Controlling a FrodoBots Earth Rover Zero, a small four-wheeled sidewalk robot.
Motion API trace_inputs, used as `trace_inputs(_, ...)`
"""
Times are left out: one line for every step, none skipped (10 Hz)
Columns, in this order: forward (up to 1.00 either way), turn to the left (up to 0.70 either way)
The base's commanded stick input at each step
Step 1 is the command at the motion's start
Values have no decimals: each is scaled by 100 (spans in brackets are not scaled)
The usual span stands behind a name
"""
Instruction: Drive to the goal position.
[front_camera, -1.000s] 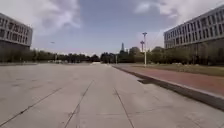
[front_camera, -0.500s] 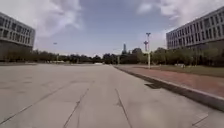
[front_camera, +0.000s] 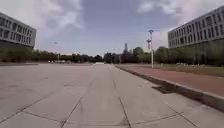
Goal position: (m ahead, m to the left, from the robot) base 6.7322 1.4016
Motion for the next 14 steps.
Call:
trace_inputs(100, 0)
trace_inputs(100, 0)
trace_inputs(100, 0)
trace_inputs(100, 0)
trace_inputs(100, 0)
trace_inputs(100, 0)
trace_inputs(100, 0)
trace_inputs(100, 0)
trace_inputs(100, 0)
trace_inputs(100, 0)
trace_inputs(100, 0)
trace_inputs(100, 0)
trace_inputs(100, 0)
trace_inputs(100, 0)
